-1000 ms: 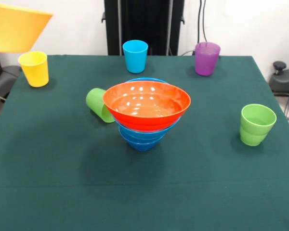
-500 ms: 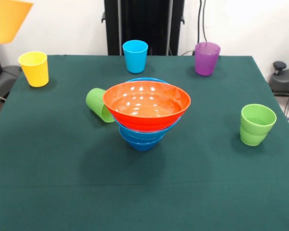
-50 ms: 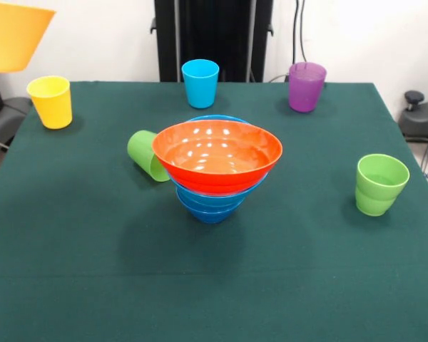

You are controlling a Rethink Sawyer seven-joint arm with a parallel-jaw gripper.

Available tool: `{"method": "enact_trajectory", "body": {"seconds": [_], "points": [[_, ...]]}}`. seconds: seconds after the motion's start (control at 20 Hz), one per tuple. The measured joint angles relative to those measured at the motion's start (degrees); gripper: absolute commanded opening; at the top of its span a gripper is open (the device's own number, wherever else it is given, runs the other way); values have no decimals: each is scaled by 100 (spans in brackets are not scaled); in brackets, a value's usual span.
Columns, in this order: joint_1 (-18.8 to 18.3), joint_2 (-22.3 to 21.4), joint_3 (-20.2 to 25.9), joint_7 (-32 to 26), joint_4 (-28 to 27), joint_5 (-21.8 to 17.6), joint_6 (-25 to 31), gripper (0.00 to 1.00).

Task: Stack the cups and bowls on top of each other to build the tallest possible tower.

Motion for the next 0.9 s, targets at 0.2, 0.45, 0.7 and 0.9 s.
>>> {"method": "enact_trajectory", "body": {"seconds": [0.2,0.45,0.7,0.9], "points": [[0,0,40,0,1,-4,0,0],[0,8,75,0,0,-16,0,0],[0,28,116,0,0,-23,-1,0],[4,37,148,0,-5,-23,-1,0]]}}
